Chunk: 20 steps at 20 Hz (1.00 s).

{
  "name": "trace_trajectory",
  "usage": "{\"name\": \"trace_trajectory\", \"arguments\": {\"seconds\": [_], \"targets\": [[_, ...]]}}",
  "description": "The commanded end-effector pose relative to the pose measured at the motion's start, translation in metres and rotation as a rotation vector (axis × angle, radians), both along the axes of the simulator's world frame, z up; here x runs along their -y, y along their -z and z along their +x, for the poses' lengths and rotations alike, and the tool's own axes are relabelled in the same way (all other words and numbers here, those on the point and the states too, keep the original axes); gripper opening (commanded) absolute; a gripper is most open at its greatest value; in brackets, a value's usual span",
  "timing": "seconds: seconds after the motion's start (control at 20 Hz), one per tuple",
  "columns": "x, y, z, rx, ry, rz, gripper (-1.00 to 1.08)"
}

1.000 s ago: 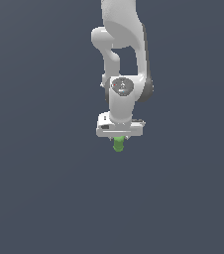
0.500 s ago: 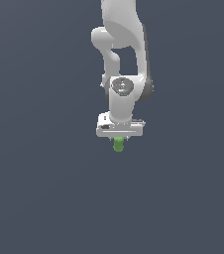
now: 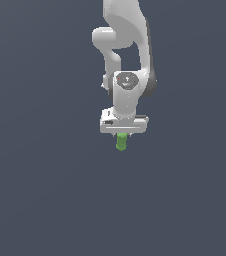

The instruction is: Pick up the object and move it to a goal position.

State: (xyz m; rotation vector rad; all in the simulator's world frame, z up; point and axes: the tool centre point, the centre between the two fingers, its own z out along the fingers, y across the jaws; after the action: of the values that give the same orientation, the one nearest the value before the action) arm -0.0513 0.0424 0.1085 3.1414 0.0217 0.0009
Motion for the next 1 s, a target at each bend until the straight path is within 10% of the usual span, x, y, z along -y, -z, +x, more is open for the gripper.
{"name": "trace_trajectory", "arguments": {"seconds": [0.0, 0.95], "targets": [[-0.006, -0.007, -0.009, 0.001, -0.001, 0.000, -1.00], [-0.053, -0.065, -0.080, 0.000, -0.001, -0.001, -1.00]]}}
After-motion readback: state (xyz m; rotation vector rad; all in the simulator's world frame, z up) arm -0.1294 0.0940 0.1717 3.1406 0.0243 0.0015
